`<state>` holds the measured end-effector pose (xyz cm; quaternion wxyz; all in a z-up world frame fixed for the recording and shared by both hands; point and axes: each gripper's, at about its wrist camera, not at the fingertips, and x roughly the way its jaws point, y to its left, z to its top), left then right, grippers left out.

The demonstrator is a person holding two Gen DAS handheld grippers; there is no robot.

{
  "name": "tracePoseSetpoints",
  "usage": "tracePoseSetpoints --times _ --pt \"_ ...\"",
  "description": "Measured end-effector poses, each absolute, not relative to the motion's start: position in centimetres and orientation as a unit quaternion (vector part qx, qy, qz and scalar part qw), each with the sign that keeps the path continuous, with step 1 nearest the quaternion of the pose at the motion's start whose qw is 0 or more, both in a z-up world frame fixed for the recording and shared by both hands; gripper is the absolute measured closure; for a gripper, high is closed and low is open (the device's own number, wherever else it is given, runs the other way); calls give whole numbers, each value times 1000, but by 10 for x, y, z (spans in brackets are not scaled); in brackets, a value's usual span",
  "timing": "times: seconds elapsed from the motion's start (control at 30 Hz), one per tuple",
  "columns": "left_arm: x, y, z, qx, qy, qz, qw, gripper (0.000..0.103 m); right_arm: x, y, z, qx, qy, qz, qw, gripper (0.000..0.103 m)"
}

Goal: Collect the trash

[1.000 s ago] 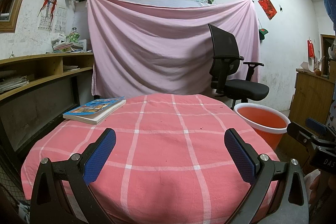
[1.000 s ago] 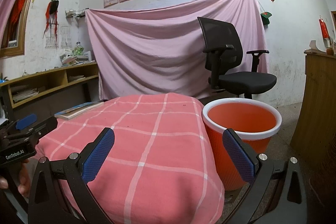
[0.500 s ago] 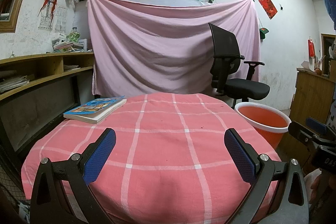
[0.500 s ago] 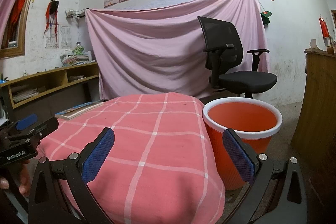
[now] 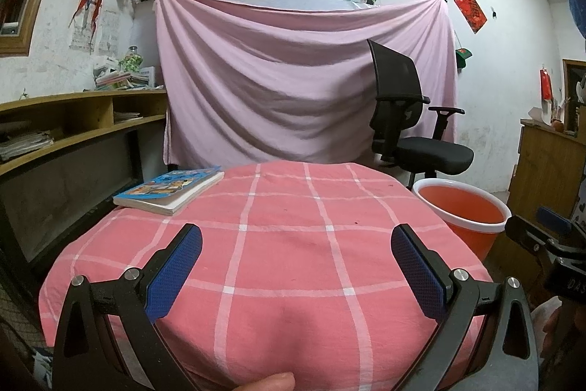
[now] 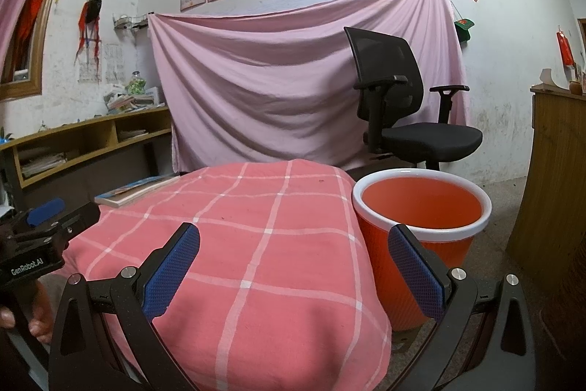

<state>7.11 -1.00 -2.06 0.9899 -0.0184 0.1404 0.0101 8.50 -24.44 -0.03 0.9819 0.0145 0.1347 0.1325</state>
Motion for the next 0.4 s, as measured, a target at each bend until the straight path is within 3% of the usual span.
tracePoseSetpoints --times 0.4 --pt "73 -7 -23 -19 144 10 989 2 84 -245 -2 12 136 131 982 0"
